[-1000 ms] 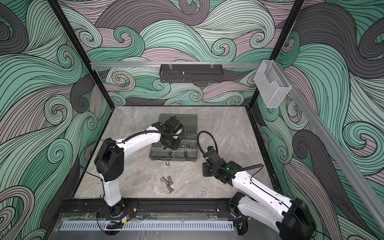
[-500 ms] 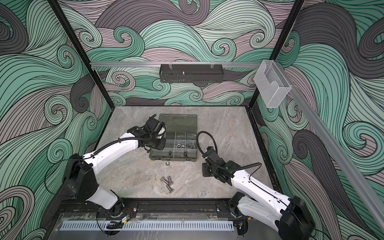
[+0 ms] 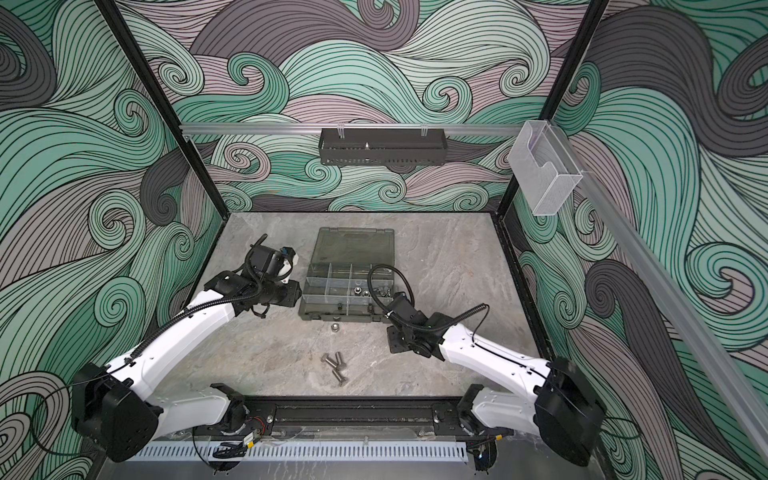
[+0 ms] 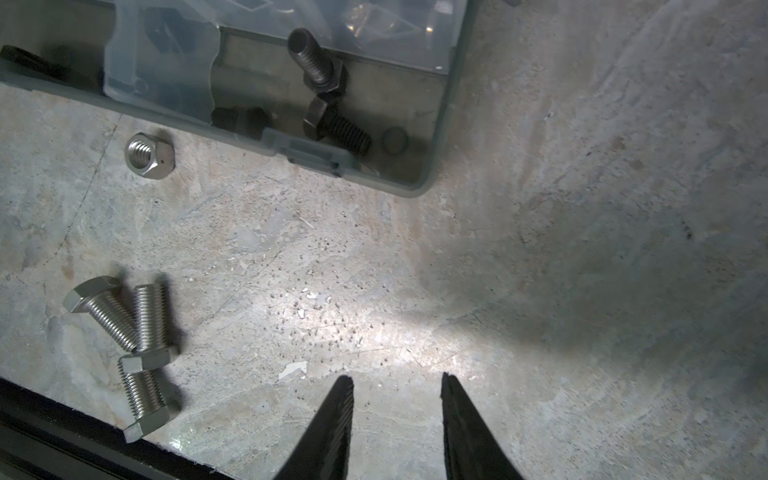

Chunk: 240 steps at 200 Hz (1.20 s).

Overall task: Sort the screws and nuts into containers
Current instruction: 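Withdraw the left gripper while the right gripper reaches toward the silver hex nuts, then lower the right gripper onto a silver hex nut beside the box and close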

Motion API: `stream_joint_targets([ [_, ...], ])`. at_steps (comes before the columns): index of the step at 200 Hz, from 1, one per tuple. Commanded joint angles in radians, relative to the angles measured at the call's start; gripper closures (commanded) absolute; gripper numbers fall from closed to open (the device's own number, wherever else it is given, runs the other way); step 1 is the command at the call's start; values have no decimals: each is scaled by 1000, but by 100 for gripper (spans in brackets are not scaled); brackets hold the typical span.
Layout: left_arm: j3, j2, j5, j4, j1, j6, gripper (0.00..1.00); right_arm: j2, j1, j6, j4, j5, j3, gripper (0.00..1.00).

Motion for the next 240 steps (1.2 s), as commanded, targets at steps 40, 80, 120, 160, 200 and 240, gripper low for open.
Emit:
stream_joint_targets([
  [40,-84,-78,124,93,50,88,64,201,134,40,67,121,147,63],
  [80,-94,-84,134,98,53,70,64,326,196,38,115,163,234,63],
  [120,-98,-93,129,111,56,64,64,473,225,12,157,181,337,62],
  [160,-100,-100,113,116,56,62,64,590,244,-8,188,186,428,60],
  [200,-100,-103,112,119,56,58,63,659,255,4,238,186,464,59],
  [240,-102,-114,75,113,59,50,63,703,261,18,264,186,483,59],
])
